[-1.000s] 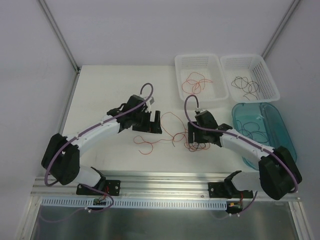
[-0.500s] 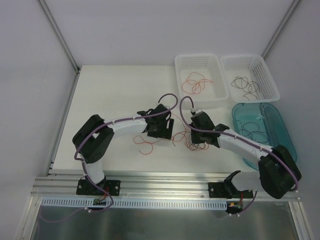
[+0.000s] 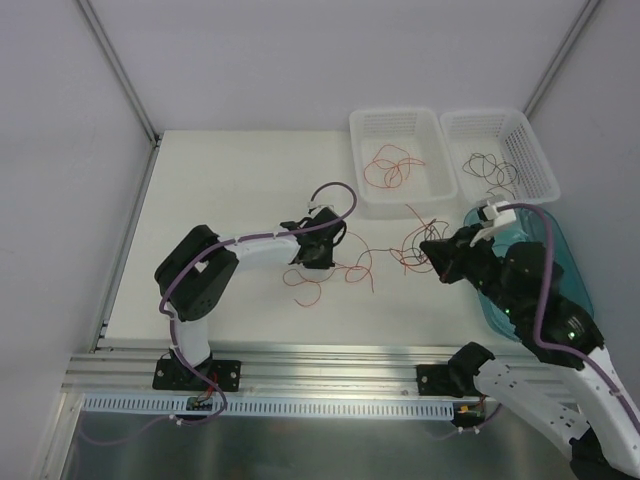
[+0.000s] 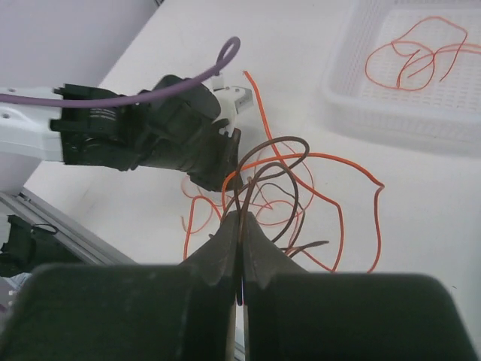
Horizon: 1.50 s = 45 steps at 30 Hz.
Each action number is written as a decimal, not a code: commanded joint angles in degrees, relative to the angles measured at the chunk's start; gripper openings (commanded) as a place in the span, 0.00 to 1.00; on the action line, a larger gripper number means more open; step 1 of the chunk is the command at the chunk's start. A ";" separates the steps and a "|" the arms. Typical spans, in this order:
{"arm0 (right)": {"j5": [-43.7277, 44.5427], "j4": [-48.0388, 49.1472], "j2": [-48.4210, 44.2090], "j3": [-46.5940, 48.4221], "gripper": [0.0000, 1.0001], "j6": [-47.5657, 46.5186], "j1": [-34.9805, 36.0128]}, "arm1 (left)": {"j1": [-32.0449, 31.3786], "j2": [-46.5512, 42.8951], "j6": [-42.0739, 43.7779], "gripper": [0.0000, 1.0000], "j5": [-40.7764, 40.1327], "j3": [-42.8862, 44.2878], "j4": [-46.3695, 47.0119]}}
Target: Untangle the cables
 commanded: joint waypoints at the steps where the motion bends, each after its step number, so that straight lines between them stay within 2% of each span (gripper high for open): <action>1: -1.06 -6.38 -2.96 5.46 0.01 -2.98 0.33 | 0.71 1.79 -1.26 0.00 -4.76 -0.97 -1.36; 6: 4.11 -12.01 -6.74 9.43 0.01 -5.62 0.41 | 3.61 0.82 -1.61 0.00 -5.11 -3.52 -1.45; 8: 7.11 -12.55 -8.15 8.39 0.01 -5.62 0.33 | 5.01 -0.23 -1.97 0.00 -4.68 -4.58 -1.36; 12: 6.33 -11.50 -7.29 5.31 0.01 -5.09 0.33 | 5.02 -4.09 -0.92 0.00 -2.75 -6.25 -0.83; 15: 4.74 -10.18 -3.95 3.02 0.01 -4.39 0.33 | 2.39 -7.87 1.89 0.20 -1.86 -5.99 0.22; 16: 3.70 -9.65 -3.50 2.41 0.01 -4.21 0.33 | 1.51 -9.45 3.12 0.31 -1.69 -5.90 0.66; 18: 2.90 -8.34 -3.24 0.66 0.01 -4.04 0.41 | -0.60 -10.78 3.83 0.44 -1.08 -5.73 1.89; 20: 2.37 -7.36 -3.23 -0.06 0.01 -3.77 0.41 | -1.40 -12.01 4.80 0.62 1.99 -5.90 5.13; 23: 2.28 -7.36 -3.23 -0.59 0.01 -3.51 0.41 | -2.19 -12.19 4.98 0.75 7.60 -6.60 10.85; 30: 1.05 -7.36 -3.58 -1.29 0.01 -3.60 0.41 | -4.38 -8.41 7.61 0.76 15.17 -4.67 17.88; 35: 1.05 -7.80 -3.93 -1.47 0.01 -3.60 0.41 | -5.35 -8.85 9.46 0.76 19.23 -8.53 25.00; 42: 0.79 -7.80 -4.38 -1.99 0.01 -3.51 0.41 | -5.35 -11.83 12.53 0.76 20.90 -14.59 31.95; 45: 0.70 -7.63 -4.64 -2.34 0.01 -2.10 0.33 | -5.35 -14.38 13.94 0.76 17.31 -16.35 32.30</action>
